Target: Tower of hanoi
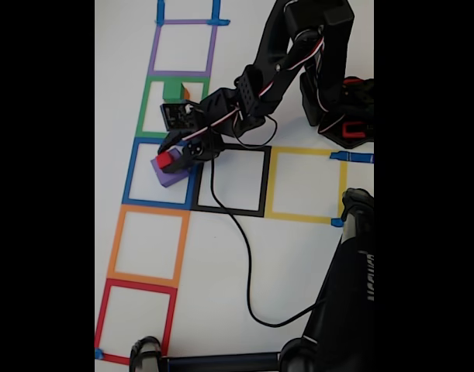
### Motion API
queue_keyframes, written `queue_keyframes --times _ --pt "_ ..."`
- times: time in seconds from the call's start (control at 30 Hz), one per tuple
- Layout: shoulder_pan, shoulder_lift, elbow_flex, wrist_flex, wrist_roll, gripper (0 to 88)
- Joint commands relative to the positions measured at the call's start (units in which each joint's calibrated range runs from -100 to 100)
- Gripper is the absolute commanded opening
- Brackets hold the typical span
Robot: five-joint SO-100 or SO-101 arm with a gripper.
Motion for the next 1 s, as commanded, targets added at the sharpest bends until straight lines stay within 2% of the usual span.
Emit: queue_keyframes --times 0.0,0.33,0.43,0.53,0.77,0.8,0.93,0.97 --pt "0.09 -0.34 0.09 -1.71 0.36 12.3" --pt "1.14 -3.98 1.36 -2.84 0.36 14.4" --pt "1.52 -6.96 1.81 -2.84 0.36 10.4" --pt "2.29 -11.40 1.45 -1.39 0.36 1.1" --pt "6.70 -27.63 -6.82 24.52 0.36 0.0" --pt "7.56 -30.22 -6.82 27.52 -0.82 0.0" --pt "13.41 -42.01 -7.09 45.66 -2.35 0.0" --pt "15.14 -45.07 -7.73 51.73 -1.33 0.0"
